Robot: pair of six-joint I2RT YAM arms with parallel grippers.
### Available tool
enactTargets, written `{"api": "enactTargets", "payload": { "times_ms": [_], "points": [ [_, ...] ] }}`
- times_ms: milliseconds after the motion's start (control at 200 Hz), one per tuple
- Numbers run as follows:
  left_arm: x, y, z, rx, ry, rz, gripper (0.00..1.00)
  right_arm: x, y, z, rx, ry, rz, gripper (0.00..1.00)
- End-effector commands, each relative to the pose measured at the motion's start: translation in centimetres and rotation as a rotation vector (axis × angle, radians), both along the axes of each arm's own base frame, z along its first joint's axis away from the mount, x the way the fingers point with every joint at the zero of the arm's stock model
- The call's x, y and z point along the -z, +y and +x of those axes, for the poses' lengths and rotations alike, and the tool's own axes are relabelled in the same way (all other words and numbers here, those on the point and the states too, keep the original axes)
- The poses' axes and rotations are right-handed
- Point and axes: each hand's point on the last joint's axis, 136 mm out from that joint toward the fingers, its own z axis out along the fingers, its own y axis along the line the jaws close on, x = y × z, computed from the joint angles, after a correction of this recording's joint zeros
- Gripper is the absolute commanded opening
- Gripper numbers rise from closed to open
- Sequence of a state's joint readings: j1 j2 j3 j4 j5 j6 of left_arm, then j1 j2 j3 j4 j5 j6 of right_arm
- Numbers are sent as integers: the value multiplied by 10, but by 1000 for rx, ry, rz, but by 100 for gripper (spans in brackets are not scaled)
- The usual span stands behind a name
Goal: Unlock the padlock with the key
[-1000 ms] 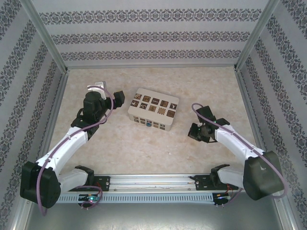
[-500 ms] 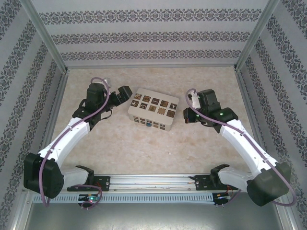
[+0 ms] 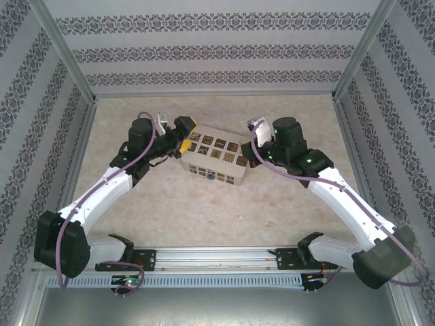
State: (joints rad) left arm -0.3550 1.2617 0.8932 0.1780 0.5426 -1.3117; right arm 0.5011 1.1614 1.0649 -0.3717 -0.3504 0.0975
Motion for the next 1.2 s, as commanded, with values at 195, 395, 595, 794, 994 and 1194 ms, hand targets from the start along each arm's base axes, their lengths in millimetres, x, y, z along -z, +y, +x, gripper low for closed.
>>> {"api": "enactTargets", "payload": {
  "times_ms": [195, 395, 595, 794, 994, 1194],
  "points": [
    [-36, -30, 3, -4, 17, -232, 95, -37, 49, 12, -91, -180, 123, 0],
    [-35, -42, 4, 25, 34, -283, 95, -43, 70, 14, -110, -229, 156, 0],
    [-36, -44, 5, 25, 31, -296, 90, -37, 86, 18, -130, -236, 168, 0],
    [-36, -48, 9, 31, 35, -304, 85, -28, 96, 25, -127, -231, 176, 0],
    [-34, -52, 10, 39, 42, -303, 81, -22, 103, 28, -128, -217, 186, 0],
    [-33, -50, 11, 21, 44, -300, 74, -11, 104, 29, -124, -194, 177, 0]
  ]
}}
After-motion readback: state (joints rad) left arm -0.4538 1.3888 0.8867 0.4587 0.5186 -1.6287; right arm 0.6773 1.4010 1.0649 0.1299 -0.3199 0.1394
